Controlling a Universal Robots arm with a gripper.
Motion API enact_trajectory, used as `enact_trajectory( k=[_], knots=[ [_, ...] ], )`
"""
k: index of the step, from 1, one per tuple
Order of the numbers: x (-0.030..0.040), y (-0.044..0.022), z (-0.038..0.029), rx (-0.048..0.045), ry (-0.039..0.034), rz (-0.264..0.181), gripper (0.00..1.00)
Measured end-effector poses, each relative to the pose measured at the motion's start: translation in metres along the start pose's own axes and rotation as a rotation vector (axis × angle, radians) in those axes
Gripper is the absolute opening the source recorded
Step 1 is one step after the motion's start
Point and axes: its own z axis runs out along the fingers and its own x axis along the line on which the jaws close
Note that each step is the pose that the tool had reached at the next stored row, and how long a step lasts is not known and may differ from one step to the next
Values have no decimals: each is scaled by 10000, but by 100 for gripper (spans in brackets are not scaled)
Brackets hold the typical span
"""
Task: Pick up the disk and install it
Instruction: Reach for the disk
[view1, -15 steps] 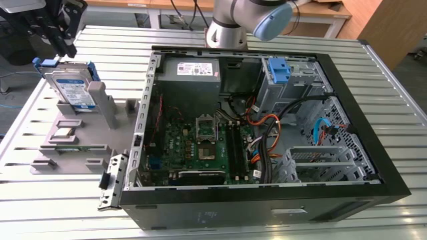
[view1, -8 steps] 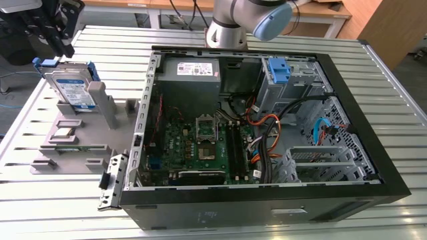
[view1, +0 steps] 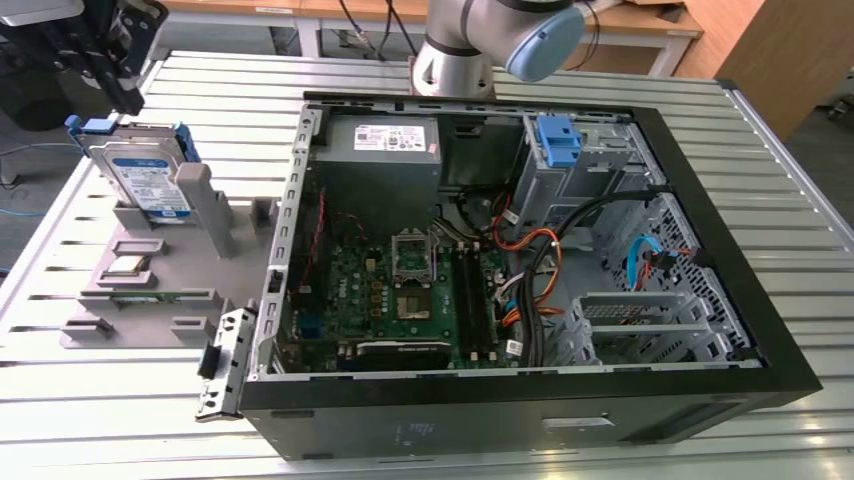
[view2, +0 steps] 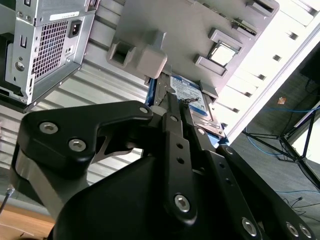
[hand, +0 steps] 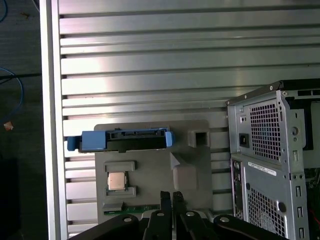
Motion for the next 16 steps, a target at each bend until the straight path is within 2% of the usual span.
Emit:
enact_trajectory(
  k=[2, 8, 16],
  knots=[
    [0, 0, 0, 0, -1, 0, 10],
    [7, -1, 1, 0, -1, 1, 11],
    [167, -14, 27, 0, -1, 6, 11]
  ],
)
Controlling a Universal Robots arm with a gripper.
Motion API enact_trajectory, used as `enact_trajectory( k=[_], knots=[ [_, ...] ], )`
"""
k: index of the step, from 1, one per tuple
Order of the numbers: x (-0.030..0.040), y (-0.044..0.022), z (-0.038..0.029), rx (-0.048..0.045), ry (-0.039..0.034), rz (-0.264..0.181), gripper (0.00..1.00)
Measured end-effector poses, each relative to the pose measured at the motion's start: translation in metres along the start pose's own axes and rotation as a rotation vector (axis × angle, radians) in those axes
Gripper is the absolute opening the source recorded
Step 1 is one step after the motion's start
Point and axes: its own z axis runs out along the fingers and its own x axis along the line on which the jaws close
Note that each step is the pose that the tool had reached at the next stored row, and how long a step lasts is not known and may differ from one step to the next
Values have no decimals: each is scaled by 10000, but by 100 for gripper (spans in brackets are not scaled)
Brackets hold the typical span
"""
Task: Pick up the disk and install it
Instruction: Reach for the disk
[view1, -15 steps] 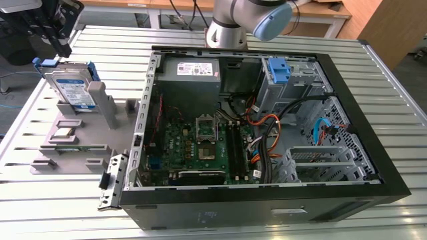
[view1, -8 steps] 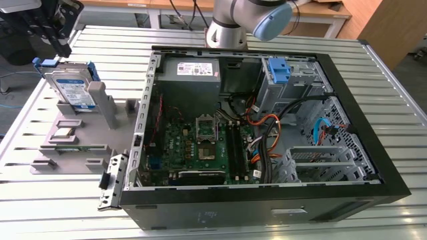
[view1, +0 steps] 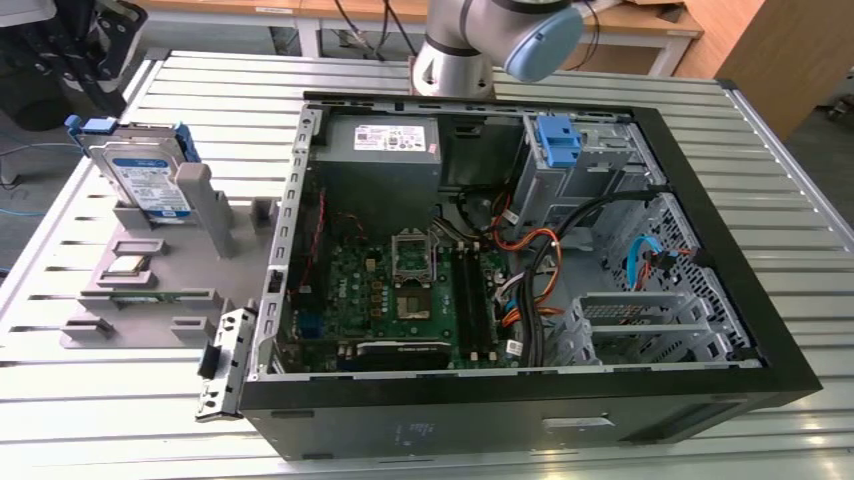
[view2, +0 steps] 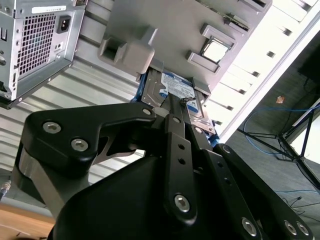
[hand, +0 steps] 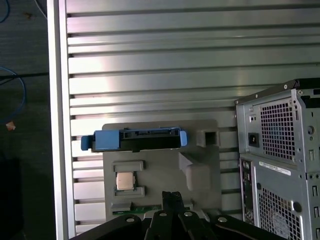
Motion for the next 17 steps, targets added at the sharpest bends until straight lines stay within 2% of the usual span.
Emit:
enact_trajectory(
  k=[9, 17],
  knots=[
    [44, 16, 135, 5, 0, 20, 11],
    [51, 78, 161, -15, 1, 20, 11]
  ],
)
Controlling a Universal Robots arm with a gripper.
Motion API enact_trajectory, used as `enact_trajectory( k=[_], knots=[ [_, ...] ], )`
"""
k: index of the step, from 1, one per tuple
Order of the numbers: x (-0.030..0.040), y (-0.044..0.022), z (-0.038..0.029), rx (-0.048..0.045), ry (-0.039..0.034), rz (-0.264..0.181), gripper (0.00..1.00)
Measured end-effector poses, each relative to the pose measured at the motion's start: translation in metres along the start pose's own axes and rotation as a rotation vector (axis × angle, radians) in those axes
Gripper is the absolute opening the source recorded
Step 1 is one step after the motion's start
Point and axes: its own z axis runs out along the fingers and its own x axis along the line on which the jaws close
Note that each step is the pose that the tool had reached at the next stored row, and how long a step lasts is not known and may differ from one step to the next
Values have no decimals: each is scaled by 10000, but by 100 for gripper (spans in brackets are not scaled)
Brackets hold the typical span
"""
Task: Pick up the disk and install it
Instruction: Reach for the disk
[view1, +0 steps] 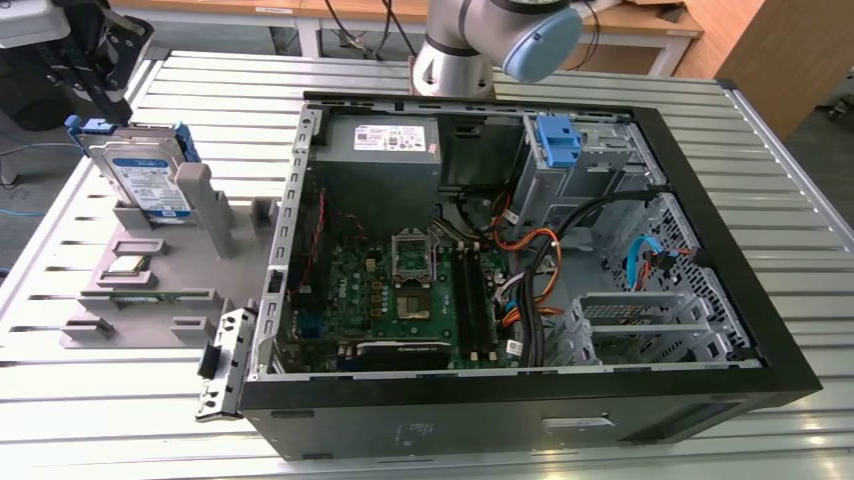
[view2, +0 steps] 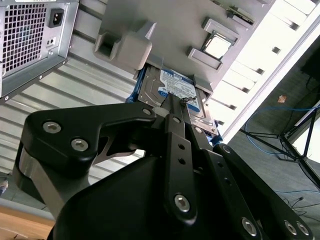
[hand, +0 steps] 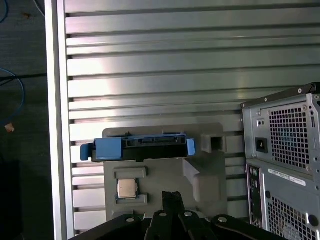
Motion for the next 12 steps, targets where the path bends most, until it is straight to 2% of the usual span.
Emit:
enact_trajectory(
  k=[12],
  knots=[
    [2, 20, 2, -5, 2, 1, 11]
  ],
)
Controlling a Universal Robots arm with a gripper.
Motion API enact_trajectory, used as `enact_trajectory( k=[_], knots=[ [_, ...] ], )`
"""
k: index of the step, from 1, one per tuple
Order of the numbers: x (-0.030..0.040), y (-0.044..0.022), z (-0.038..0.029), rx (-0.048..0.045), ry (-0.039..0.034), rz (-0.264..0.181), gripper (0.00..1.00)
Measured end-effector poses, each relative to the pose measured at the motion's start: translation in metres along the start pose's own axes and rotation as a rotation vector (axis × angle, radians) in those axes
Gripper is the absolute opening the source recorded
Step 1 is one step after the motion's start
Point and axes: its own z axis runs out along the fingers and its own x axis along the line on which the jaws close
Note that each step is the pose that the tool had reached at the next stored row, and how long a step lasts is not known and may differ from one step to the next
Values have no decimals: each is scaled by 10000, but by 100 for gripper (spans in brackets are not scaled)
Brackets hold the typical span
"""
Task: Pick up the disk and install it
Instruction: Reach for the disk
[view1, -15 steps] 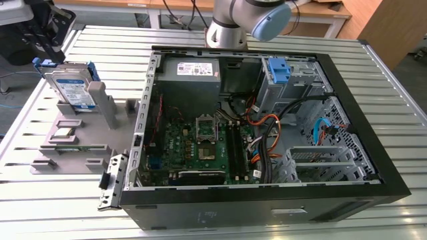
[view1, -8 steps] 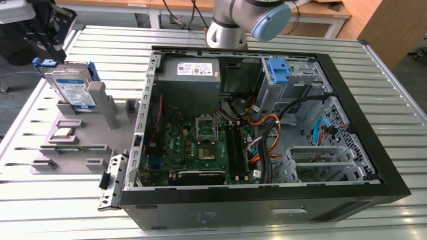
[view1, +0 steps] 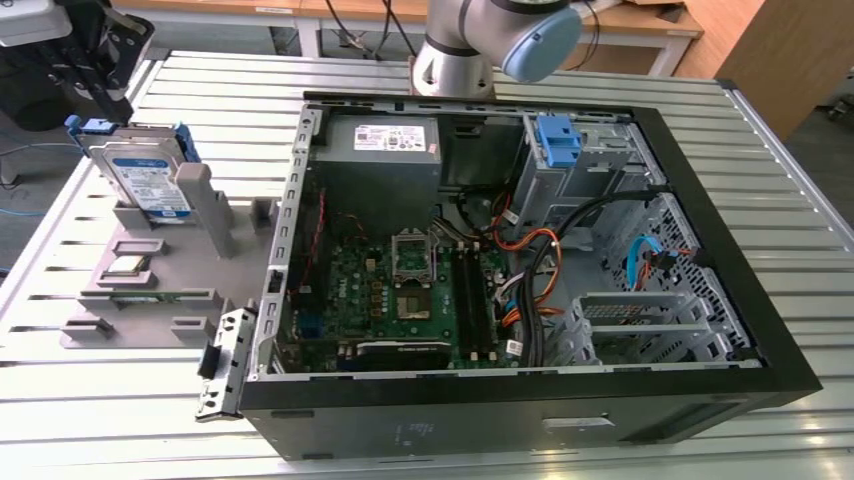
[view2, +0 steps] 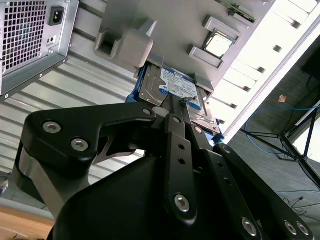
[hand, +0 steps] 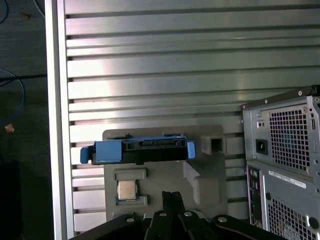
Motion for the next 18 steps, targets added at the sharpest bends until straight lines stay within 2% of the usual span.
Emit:
enact_trajectory(
  k=[18],
  knots=[
    [10, 23, 4, -3, 0, 0, 11]
  ],
)
